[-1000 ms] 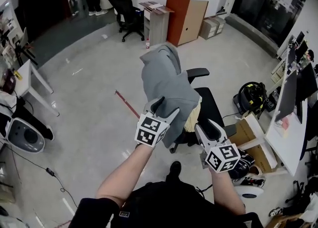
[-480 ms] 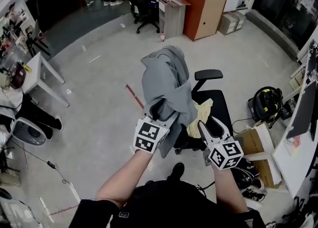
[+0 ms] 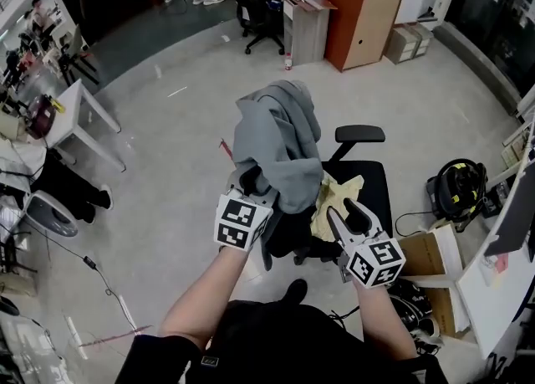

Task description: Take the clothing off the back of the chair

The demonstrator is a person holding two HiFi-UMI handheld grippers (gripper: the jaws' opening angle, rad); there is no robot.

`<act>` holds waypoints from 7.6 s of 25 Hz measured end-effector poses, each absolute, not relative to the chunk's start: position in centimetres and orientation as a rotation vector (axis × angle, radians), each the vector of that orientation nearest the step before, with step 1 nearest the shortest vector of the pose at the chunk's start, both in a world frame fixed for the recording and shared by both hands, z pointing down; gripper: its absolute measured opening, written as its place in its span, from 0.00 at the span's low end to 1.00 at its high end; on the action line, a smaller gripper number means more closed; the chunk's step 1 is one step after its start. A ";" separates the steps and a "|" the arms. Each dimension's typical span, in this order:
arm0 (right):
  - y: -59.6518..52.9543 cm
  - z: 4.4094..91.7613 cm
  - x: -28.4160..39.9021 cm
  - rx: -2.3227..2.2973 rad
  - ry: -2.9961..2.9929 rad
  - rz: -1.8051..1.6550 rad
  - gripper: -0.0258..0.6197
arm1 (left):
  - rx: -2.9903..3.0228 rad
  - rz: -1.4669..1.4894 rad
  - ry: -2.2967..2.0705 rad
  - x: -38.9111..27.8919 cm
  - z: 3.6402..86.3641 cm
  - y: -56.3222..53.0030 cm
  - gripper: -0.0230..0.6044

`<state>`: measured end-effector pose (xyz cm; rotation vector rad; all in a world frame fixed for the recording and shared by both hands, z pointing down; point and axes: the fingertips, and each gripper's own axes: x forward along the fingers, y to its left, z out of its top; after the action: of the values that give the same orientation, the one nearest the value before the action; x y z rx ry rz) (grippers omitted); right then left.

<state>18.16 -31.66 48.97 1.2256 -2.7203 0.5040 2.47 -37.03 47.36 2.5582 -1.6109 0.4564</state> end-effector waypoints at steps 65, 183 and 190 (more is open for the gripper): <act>-47.8 49.4 15.7 1.419 -2.581 0.543 0.34 | 2.853 0.212 -1.211 -0.2 41.8 -54.1 0.08; -34.6 40.9 3.1 1.014 -2.780 0.478 0.55 | 2.885 0.235 -1.135 -2.3 42.2 -36.9 0.22; -35.3 42.7 1.0 0.949 -2.632 0.198 0.42 | 2.876 0.210 -1.126 -2.6 42.6 -38.6 0.14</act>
<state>0.97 -35.32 42.71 0.9493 -2.6321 0.1984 -2.58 -38.56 42.64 2.8756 -1.1263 0.2103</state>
